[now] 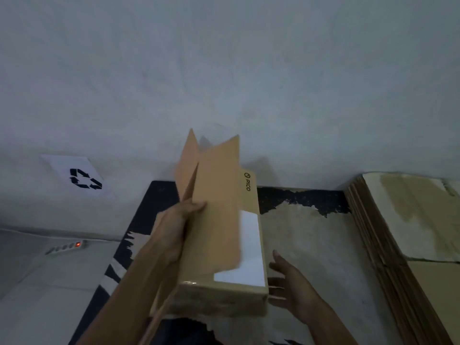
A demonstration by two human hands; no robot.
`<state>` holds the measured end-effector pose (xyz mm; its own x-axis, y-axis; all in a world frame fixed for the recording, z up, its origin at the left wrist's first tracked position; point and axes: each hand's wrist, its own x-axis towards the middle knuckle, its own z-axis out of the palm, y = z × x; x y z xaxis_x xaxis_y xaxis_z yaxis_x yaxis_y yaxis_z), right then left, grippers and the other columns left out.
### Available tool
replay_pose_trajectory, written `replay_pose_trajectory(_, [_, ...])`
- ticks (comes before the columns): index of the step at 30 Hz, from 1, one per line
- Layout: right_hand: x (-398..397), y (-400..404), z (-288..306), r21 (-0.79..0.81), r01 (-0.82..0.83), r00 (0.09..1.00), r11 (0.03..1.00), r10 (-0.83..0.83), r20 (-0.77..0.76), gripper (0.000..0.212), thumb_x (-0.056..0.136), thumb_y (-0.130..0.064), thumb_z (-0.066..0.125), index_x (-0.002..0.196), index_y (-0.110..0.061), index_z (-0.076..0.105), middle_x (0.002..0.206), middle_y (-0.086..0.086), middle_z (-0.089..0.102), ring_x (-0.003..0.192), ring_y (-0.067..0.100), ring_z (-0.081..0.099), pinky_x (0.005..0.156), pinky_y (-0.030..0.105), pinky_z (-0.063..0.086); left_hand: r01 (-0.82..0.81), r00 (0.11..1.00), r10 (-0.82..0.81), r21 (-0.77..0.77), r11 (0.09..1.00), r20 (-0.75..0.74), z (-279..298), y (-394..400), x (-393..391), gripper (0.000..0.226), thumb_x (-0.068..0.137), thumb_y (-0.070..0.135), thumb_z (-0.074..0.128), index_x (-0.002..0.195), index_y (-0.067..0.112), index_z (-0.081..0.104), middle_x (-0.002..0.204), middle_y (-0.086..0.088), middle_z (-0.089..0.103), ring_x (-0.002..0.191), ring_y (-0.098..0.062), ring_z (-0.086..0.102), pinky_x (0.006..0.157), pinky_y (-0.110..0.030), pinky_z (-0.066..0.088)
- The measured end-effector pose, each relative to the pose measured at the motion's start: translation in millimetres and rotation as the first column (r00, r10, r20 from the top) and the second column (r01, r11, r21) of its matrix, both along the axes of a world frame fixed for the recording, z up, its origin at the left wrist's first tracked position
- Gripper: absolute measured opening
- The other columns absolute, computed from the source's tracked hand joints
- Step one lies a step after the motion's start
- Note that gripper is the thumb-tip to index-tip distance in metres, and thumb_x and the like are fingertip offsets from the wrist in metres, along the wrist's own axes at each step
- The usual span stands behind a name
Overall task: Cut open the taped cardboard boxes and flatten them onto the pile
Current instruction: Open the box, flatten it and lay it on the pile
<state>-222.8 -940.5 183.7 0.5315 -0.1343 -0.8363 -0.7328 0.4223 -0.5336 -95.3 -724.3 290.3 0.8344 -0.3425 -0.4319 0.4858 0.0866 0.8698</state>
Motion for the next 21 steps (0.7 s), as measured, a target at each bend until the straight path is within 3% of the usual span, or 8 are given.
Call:
replay_pose_trajectory(3, [3.5, 10.0, 11.3, 0.087, -0.024, 0.989, 0.996, 0.011, 0.148, 0.037, 0.085, -0.041, 0.066, 0.103, -0.010, 0.077, 0.100, 0.014, 0.075, 0.095, 0.033, 0.066, 0.079, 0.040, 0.050, -0.065, 0.993, 0.058, -0.066, 0.996, -0.107, -5.1, 31.9, -0.9, 0.049, 0.078, 0.028, 0.064, 0.118, 0.000, 0.066, 0.102, -0.018, 0.067, 0.085, -0.035, 0.064, 0.081, -0.046, 0.052])
replay_pose_trajectory(6, [3.2, 2.9, 27.6, -0.080, 0.004, 0.980, 0.997, 0.012, 0.197, 0.034, 0.084, -0.023, 0.073, 0.113, -0.005, 0.070, 0.102, 0.014, 0.072, 0.094, 0.033, 0.066, 0.073, 0.040, 0.053, -0.121, 0.987, 0.107, -0.121, 0.985, -0.119, -14.4, 53.8, -4.6, 0.036, 0.087, 0.026, 0.051, 0.104, -0.002, 0.068, 0.087, -0.018, 0.066, 0.071, -0.031, 0.065, 0.071, -0.039, 0.055])
replay_pose_trajectory(8, [-0.4, -11.1, 48.6, -0.157, 0.091, 0.960, 0.983, -0.045, 0.276, 0.023, 0.088, -0.012, 0.068, 0.109, -0.002, 0.067, 0.103, 0.019, 0.071, 0.090, 0.035, 0.067, 0.073, 0.044, 0.054, -0.099, 0.990, 0.079, -0.169, 0.981, -0.119, -19.3, 64.4, -4.6, 0.036, 0.092, 0.024, 0.044, 0.099, -0.001, 0.067, 0.080, -0.016, 0.067, 0.066, -0.029, 0.065, 0.062, -0.035, 0.055])
replay_pose_trajectory(11, [-3.5, -20.2, 99.1, -0.182, 0.175, 0.911, 0.968, -0.089, 0.402, 0.025, 0.098, -0.023, 0.054, 0.100, -0.005, 0.071, 0.096, 0.016, 0.073, 0.089, 0.035, 0.068, 0.079, 0.049, 0.055, -0.088, 0.988, 0.065, -0.166, 0.982, -0.140, -20.1, 69.9, -4.1, 0.037, 0.094, 0.026, 0.043, 0.099, 0.000, 0.068, 0.079, -0.015, 0.067, 0.066, -0.027, 0.065, 0.062, -0.036, 0.055])
replay_pose_trajectory(14, [7.8, 11.9, 147.8, -0.324, 0.114, 0.815, 0.939, 0.098, 0.571, 0.025, 0.098, -0.024, 0.053, 0.099, -0.010, 0.074, 0.094, 0.005, 0.076, 0.089, 0.021, 0.071, 0.079, 0.038, 0.052, -0.105, 0.985, 0.089, -0.099, 0.990, -0.149, -18.7, 66.5, -2.2, 0.048, 0.092, 0.032, 0.049, 0.123, -0.002, 0.061, 0.091, -0.017, 0.066, 0.077, -0.030, 0.065, 0.074, -0.042, 0.054])
replay_pose_trajectory(17, [28.4, 67.1, 151.6, -0.671, 0.026, 0.737, 0.741, 0.440, 0.514, 0.013, 0.086, -0.025, 0.072, 0.098, -0.029, 0.074, 0.101, -0.022, 0.067, 0.094, -0.007, 0.060, 0.086, 0.019, 0.041, -0.137, 0.981, 0.122, -0.097, 0.986, -0.152, -22.9, 65.0, -0.2, 0.055, 0.090, 0.035, 0.053, 0.130, -0.002, 0.057, 0.096, -0.017, 0.065, 0.081, -0.030, 0.065, 0.078, -0.043, 0.054])
replay_pose_trajectory(19, [45.5, 96.1, 133.6, -0.867, -0.021, 0.728, 0.498, 0.602, 0.328, 0.019, 0.081, -0.036, 0.077, 0.099, -0.033, 0.072, 0.111, -0.023, 0.053, 0.105, -0.005, 0.048, 0.095, 0.021, 0.036, -0.142, 0.979, 0.124, -0.104, 0.984, -0.161, -27.1, 66.0, 0.3, 0.053, 0.089, 0.036, 0.053, 0.127, -0.001, 0.059, 0.095, -0.017, 0.065, 0.082, -0.031, 0.064, 0.080, -0.043, 0.053])
replay_pose_trajectory(21, [59.7, 117.7, 111.0, -0.954, -0.109, 0.721, 0.279, 0.683, 0.117, 0.021, 0.081, -0.040, 0.074, 0.101, -0.034, 0.069, 0.119, -0.016, 0.049, 0.117, 0.006, 0.042, 0.106, 0.033, 0.037, -0.104, 0.986, 0.089, -0.106, 0.989, -0.143, -32.4, 67.2, 1.8, 0.053, 0.091, 0.038, 0.052, 0.125, -0.001, 0.060, 0.095, -0.018, 0.065, 0.083, -0.032, 0.063, 0.083, -0.045, 0.051])
